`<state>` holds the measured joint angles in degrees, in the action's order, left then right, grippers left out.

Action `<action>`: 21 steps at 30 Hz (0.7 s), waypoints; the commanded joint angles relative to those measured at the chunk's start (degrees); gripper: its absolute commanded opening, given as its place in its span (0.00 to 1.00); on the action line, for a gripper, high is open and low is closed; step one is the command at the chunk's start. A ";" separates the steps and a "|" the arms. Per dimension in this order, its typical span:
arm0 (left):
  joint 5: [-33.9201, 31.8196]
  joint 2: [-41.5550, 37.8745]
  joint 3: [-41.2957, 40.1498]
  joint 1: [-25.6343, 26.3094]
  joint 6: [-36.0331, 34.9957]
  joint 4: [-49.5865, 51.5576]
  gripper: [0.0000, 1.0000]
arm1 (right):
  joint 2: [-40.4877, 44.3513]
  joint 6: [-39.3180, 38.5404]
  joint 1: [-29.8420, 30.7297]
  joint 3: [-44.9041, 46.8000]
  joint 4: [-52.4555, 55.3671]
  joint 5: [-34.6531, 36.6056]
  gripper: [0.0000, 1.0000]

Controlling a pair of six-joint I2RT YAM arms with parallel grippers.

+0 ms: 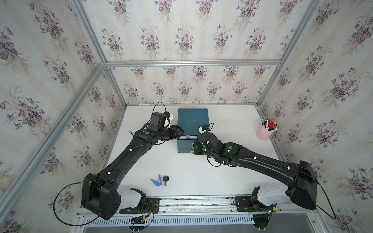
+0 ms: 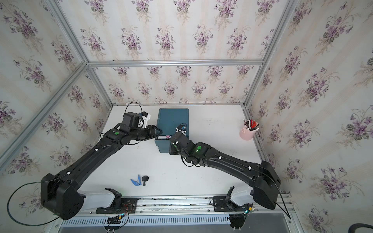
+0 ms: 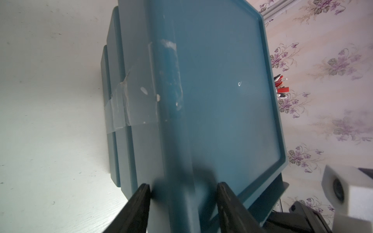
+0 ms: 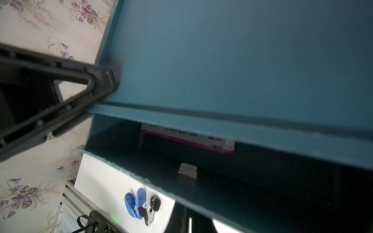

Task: Take the seed bags out of the drawer
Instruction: Open the drawer in the storage box.

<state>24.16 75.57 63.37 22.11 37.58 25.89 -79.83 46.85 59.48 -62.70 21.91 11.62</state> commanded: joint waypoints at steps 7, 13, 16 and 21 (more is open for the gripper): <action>-8.54 -1.11 -3.22 -0.14 6.96 4.70 0.50 | 2.50 6.72 6.65 2.25 11.67 4.37 0.00; -9.46 -1.24 -3.98 -0.07 8.91 3.63 0.49 | 4.74 8.43 7.92 4.34 11.73 4.08 0.00; -9.84 -1.08 -3.97 -0.08 8.91 3.61 0.49 | 4.95 8.99 9.02 3.99 11.93 4.09 0.00; -9.96 -1.10 -4.13 -0.05 9.43 3.28 0.49 | 4.73 10.27 10.72 2.95 13.04 5.71 0.00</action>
<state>20.36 73.80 60.01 22.17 46.87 20.71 -74.94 55.61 69.63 -59.61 26.89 18.41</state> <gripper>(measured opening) 0.490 0.071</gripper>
